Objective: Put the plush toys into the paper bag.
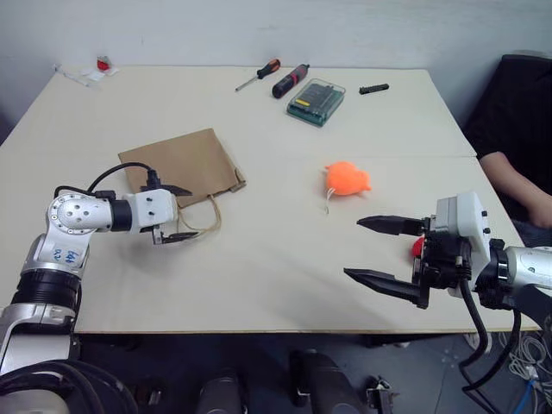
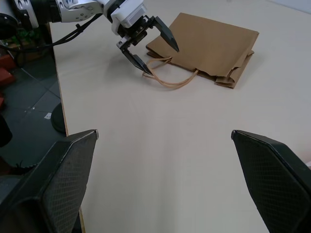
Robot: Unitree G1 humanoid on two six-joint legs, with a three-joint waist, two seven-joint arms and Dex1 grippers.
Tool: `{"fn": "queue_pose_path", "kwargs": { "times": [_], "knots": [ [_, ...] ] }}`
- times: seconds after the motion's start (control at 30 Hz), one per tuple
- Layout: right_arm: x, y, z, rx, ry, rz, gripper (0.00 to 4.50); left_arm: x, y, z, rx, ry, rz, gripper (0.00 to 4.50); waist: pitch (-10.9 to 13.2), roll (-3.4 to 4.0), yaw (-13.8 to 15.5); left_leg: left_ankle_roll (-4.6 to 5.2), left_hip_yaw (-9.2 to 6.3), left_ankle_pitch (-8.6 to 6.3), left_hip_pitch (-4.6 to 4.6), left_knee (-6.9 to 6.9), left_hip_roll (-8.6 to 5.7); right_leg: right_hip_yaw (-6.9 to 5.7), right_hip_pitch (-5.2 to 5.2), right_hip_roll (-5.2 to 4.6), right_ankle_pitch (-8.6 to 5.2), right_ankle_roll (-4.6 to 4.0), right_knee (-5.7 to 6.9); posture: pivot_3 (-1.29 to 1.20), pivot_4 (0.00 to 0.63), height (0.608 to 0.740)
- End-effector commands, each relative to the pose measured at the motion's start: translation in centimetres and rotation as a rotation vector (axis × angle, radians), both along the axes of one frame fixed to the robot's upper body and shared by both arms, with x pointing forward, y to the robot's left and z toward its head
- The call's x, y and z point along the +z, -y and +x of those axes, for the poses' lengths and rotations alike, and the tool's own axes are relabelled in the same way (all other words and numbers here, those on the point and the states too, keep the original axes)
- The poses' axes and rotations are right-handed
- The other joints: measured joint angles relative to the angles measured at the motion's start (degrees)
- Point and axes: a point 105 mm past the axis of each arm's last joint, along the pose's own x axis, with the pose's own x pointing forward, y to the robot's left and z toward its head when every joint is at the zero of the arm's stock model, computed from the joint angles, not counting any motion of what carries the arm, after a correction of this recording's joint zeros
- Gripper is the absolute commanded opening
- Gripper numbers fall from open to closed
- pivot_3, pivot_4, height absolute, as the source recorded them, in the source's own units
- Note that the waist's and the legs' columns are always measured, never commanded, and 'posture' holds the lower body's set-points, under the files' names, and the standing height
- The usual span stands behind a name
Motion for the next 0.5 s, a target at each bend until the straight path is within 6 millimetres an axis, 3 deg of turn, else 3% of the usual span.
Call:
{"fn": "queue_pose_path", "kwargs": {
  "times": [0.03,0.2,0.33,0.5],
  "knots": [
    [0.8,-0.1,0.0,-0.022,0.064,0.007,4.5,0.2,0.2,0.3,-0.025,0.006,0.017,2.97,0.0,0.0,0.0,0.0,0.01,0.0,0.04,0.01,-0.01,0.02,0.0,-0.01,0.0,0.0,0.05,0.0,0.15,0.74],
    [0.7,0.7,0.3,-0.102,0.064,0.032,4.5,0.7,0.7,0.7,-0.042,-0.015,-0.03,1.4,0.0,0.0,0.1,0.0,-0.02,0.0,-0.01,0.02,-0.01,-0.01,0.0,0.0,0.0,0.0,0.06,0.0,0.15,0.74],
    [0.2,1.0,0.2,-0.126,0.037,0.042,4.5,2.4,2.2,0.3,-0.08,-0.103,-0.233,0.15,0.0,-0.01,0.1,0.02,-0.02,-0.01,-0.03,0.04,-0.02,-0.02,-0.01,-0.01,0.0,0.0,0.06,0.0,0.15,0.74],
    [-0.8,0.5,1.8,-0.161,-0.024,0.139,4.5,5.9,6.7,-2.7,-0.231,-0.296,-0.602,0.04,0.0,-0.02,-0.1,0.01,-0.08,0.0,-0.06,0.11,0.03,-0.01,0.0,-0.01,-0.01,0.02,0.15,0.0,0.15,0.74]
  ]
}}
